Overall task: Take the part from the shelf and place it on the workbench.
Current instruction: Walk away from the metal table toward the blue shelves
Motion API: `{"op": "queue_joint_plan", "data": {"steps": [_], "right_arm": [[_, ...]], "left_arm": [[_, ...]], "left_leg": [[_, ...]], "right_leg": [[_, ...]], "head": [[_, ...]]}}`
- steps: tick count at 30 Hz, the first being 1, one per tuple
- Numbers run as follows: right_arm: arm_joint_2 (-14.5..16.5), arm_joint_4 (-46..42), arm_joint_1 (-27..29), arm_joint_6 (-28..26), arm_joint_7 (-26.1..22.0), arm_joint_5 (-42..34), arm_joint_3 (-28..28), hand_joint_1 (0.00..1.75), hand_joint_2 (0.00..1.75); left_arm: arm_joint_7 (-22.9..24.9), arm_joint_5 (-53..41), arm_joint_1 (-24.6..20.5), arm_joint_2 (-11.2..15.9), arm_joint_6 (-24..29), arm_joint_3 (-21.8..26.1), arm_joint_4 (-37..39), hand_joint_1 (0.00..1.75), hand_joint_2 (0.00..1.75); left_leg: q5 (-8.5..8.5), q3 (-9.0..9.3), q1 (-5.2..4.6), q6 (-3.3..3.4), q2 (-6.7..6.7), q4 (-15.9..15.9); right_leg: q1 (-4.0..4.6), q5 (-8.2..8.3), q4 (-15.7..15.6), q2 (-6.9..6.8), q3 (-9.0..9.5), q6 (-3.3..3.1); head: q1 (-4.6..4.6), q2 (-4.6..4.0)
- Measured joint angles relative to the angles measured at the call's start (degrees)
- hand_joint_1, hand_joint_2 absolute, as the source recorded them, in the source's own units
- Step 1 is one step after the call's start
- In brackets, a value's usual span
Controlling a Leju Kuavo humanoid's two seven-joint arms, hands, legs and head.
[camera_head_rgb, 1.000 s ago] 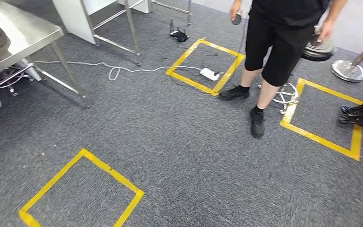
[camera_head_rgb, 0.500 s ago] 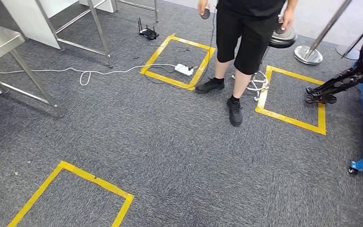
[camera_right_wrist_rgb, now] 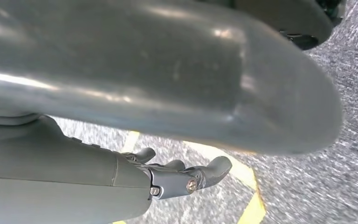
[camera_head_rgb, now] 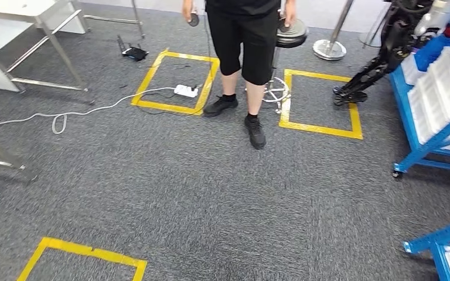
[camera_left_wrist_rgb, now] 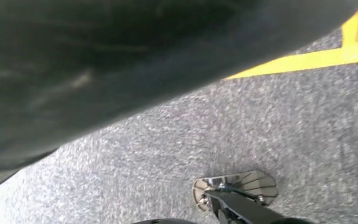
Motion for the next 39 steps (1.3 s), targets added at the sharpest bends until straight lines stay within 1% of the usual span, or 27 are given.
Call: {"op": "queue_joint_plan", "data": {"steps": [1, 3, 5, 6, 7, 9, 11, 12, 13, 14, 15, 16, 18, 20, 22, 23, 25, 26, 27, 28, 30, 32, 34, 35, 36, 37, 39], "right_arm": [[0.0, 0.0, 0.0, 0.0, 0.1, 0.0, 0.0, 0.00, 0.00], [0.0, 0.0, -0.1, 0.0, 0.2, 0.0, 0.0, 0.00, 0.00], [0.0, 0.0, 0.1, 0.0, 0.3, 0.1, 0.0, 0.00, 0.00], [-0.1, 0.0, 0.2, 0.0, 0.4, 0.1, 0.0, 0.00, 0.00], [-0.1, 0.0, 0.3, 0.0, 0.4, 0.1, 0.0, 0.00, 0.00], [-0.1, 0.0, 0.1, 0.0, 0.4, 0.1, 0.0, 0.00, 0.00], [0.0, 0.0, -0.1, 0.0, 0.4, 0.1, 0.0, 0.00, 0.00], [0.0, 0.0, 0.0, 0.0, 0.4, 0.1, 0.0, 0.00, 0.00], [0.0, 0.0, 0.0, 0.0, 0.4, 0.1, 0.0, 0.00, 0.00], [-0.1, 0.0, 0.1, 0.0, 0.4, 0.2, 0.0, 0.00, 0.00], [-0.1, 0.0, 0.0, 0.0, 0.3, 0.3, 0.0, 0.00, 0.00], [-0.1, 0.0, -0.1, 0.0, 0.4, 0.3, 0.0, 0.00, 0.00], [-0.2, 0.0, -0.3, 0.0, 0.4, 0.4, 0.0, 0.00, 0.00], [-0.2, 0.0, -0.3, 0.0, 0.5, 0.4, 0.0, 0.00, 0.00], [-0.2, 0.0, -0.1, 0.1, 0.5, 0.5, 0.0, 0.00, 0.00], [-0.2, 0.0, -0.1, 0.1, 0.5, 0.5, 0.0, 0.00, 0.00], [0.0, 0.0, -0.1, 0.1, 0.5, 0.5, 0.0, 0.00, 0.00], [0.0, 0.0, -0.1, 0.1, 0.4, 0.5, 0.0, 0.00, 0.00], [0.1, 0.0, -0.1, 0.2, 0.4, 0.5, 0.0, 0.00, 0.00], [0.1, 0.0, -0.1, 0.2, 0.4, 0.5, 0.0, 0.00, 0.00], [0.1, 0.0, 0.0, 0.3, 0.4, 0.5, 0.0, 0.00, 0.00], [0.1, 0.0, 0.0, 0.4, 0.4, 0.6, 0.0, 0.00, 0.00], [0.1, 0.0, 0.0, 0.4, 0.4, 0.7, 0.0, 0.00, 0.00], [0.1, 0.0, 0.1, 0.4, 0.4, 0.7, 0.0, 0.00, 0.00], [0.1, 0.0, 0.2, 0.4, 0.3, 0.7, 0.0, 0.00, 0.00], [0.1, 0.0, 0.3, 0.4, 0.3, 0.8, 0.0, 0.00, 0.00], [0.1, 0.0, 0.2, 0.4, 0.3, 0.9, 0.0, 0.00, 0.00]], "left_arm": [[0.0, 0.0, 0.0, 0.0, 0.0, 0.0, 0.0, 0.00, 0.00], [0.1, 0.0, 0.1, 0.0, 0.0, 0.0, 0.0, 0.00, 0.00], [0.2, 0.0, 0.0, 0.0, 0.0, 0.0, 0.0, 0.00, 0.00], [0.2, 0.0, -0.1, -0.1, 0.0, 0.0, 0.0, 0.00, 0.00], [0.2, 0.0, -0.1, -0.1, 0.0, 0.1, 0.0, 0.00, 0.00], [0.1, 0.0, -0.1, -0.1, 0.1, 0.1, 0.0, 0.00, 0.00], [0.1, -0.1, -0.1, -0.1, 0.1, 0.1, 0.0, 0.00, 0.00], [0.1, -0.1, -0.1, -0.1, 0.1, 0.1, 0.0, 0.00, 0.00], [0.1, -0.2, -0.1, -0.1, 0.1, 0.1, 0.0, 0.00, 0.00], [0.1, -0.2, -0.1, -0.1, 0.1, 0.1, 0.0, 0.00, 0.00], [0.2, -0.3, -0.1, -0.1, 0.1, 0.1, 0.0, 0.00, 0.00], [0.2, -0.3, -0.1, -0.2, 0.1, 0.1, 0.0, 0.00, 0.00], [0.3, -0.4, -0.1, -0.2, 0.1, 0.1, 0.0, 0.00, 0.00], [0.4, -0.5, -0.2, -0.2, 0.1, 0.1, 0.0, 0.00, 0.00], [0.4, -0.8, -0.3, -0.3, 0.1, 0.1, 0.0, 0.00, 0.00], [0.4, -0.9, -0.3, -0.3, 0.2, 0.1, 0.0, 0.00, 0.00], [0.4, -1.0, -0.2, -0.2, 0.2, 0.1, 0.0, 0.00, 0.00], [0.4, -1.0, -0.1, -0.2, 0.2, 0.1, 0.0, 0.00, 0.00], [0.4, -1.0, 0.0, -0.1, 0.2, 0.1, 0.0, 0.00, 0.00], [0.3, -1.0, 0.0, -0.1, 0.2, 0.1, 0.0, 0.00, 0.00], [0.3, -1.0, 0.1, 0.0, 0.2, 0.1, 0.0, 0.00, 0.00], [0.3, -1.0, 0.1, 0.0, 0.2, 0.1, 0.0, 0.00, 0.00], [0.2, -1.0, 0.0, 0.1, 0.2, 0.1, 0.0, 0.00, 0.00], [0.2, -1.0, 0.0, 0.1, 0.3, 0.1, 0.0, 0.00, 0.00], [0.2, -1.0, -0.1, 0.1, 0.3, 0.1, 0.0, 0.00, 0.00], [0.2, -1.0, -0.1, 0.1, 0.3, 0.1, 0.0, 0.00, 0.00], [0.2, -1.0, -0.1, 0.1, 0.4, 0.1, 0.0, 0.00, 0.00]], "left_leg": [[1.44, 1.21, 0.28, -0.06, -1.30, -3.2], [2.15, 2.17, 0.36, 0.26, -2.93, -6.1], [2.16, 2.25, -0.03, 1.17, -1.86, -6.3], [2.26, 2.36, -0.12, 1.69, -1.24, -6.5], [2.35, 2.49, -0.11, 2.21, -0.58, -6.7], [2.33, 2.65, -0.17, 2.88, 0.90, -6.9], [2.18, 2.68, -0.28, 3.12, 2.64, -6.9], [2.08, 2.73, -0.29, 3.14, 3.44, -6.9], [1.97, 2.82, -0.27, 3.09, 4.14, -6.9], [1.84, 2.98, -0.24, 2.96, 4.79, -6.9], [1.67, 3.19, -0.28, 2.75, 5.38, -6.9], [1.40, 3.40, -0.47, 2.40, 5.99, -6.9], [0.95, 3.96, -0.85, 1.66, 7.11, -7.1], [0.71, 4.84, -0.92, 0.94, 8.25, -7.6], [-0.30, 5.19, -0.70, 0.37, 7.06, -6.8], [-1.57, 4.53, -0.63, 0.27, 5.66, -4.9], [-5.08, 1.26, -0.63, 0.43, 2.88, 2.0], [-6.30, -0.60, -0.66, 0.47, 2.29, 5.4], [-6.54, -1.94, -0.67, 0.46, 1.99, 7.5], [-5.63, -2.39, -0.61, 0.43, 1.85, 7.6], [-1.42, -0.65, -0.30, 0.33, 0.85, 2.2], [1.53, 1.57, 0.15, 0.22, -1.95, -3.9], [1.89, 2.14, 0.01, 0.59, -3.18, -5.8], [1.95, 2.15, -0.21, 1.03, -2.48, -5.8], [2.09, 2.22, -0.35, 1.54, -1.85, -6.0], [2.20, 2.30, -0.42, 2.04, -1.22, -6.1], [2.32, 2.41, -0.50, 2.83, 0.24, -6.4]], "right_leg": [[0.10, -0.25, 0.6, 0.76, -0.26, 0.38], [0.18, -0.51, 1.2, 1.98, -0.98, 1.16], [0.08, -0.42, 1.1, 2.85, -1.68, 1.85], [0.12, -0.51, 1.4, 2.07, -2.04, 2.10], [0.18, -1.01, 2.5, 0.56, -2.78, 2.22], [0.34, -3.37, 8.2, -3.07, -5.79, 2.09], [0.24, -5.68, 15.1, -4.26, -9.68, 2.08], [0.15, -5.84, 16.6, -4.44, -10.58, 2.33], [0.06, -5.14, 15.7, -4.66, -10.26, 2.74], [0.01, -3.82, 12.8, -5.20, -8.77, 3.21], [0.05, -2.36, 8.7, -6.58, -6.61, 3.53], [0.18, -1.16, 5.1, -7.99, -4.56, 3.58], [0.52, 0.02, 1.5, -9.58, -2.47, 2.89], [0.69, 0.28, 1.2, -8.33, -2.52, 1.96], [0.15, 0.44, 0.9, -6.90, -2.13, 1.21], [-0.14, 0.48, 0.7, -6.27, -1.74, 0.77], [-0.25, 0.39, 0.6, -4.98, -1.50, 0.09], [-0.14, 0.34, 0.6, -4.21, -1.40, -0.13], [-0.05, 0.29, 0.6, -3.32, -1.27, -0.18], [-0.01, 0.25, 0.7, -2.41, -1.14, -0.20], [-0.10, 0.11, 0.8, -0.62, -0.88, -0.03], [0.01, -0.21, 1.4, 0.92, -1.12, 0.56], [0.05, -0.31, 1.6, 2.11, -1.76, 1.36], [-0.07, -0.24, 1.4, 2.67, -2.09, 1.78], [-0.19, -0.19, 1.5, 2.36, -2.35, 2.09], [-0.14, -0.45, 2.1, 1.15, -2.83, 2.29], [0.00, -2.48, 6.5, -2.44, -5.14, 2.15]], "head": [[-0.04, 0.00], [-0.11, 0.00], [-0.02, 0.00], [0.03, 0.00], [0.23, 0.00], [0.59, 0.00], [0.73, 0.00], [0.74, 0.00], [0.75, 0.00], [0.77, 0.00], [0.81, 0.00], [0.85, 0.00], [0.82, 0.00], [0.76, 0.00], [0.42, 0.00], [0.18, 0.00], [-0.20, 0.00], [-0.21, 0.00], [-0.21, 0.00], [-0.20, 0.00], [-0.21, 0.00], [-0.30, 0.00], [-0.32, 0.00], [-0.26, 0.00], [-0.26, 0.00], [-0.14, 0.00], [0.18, 0.00]]}}
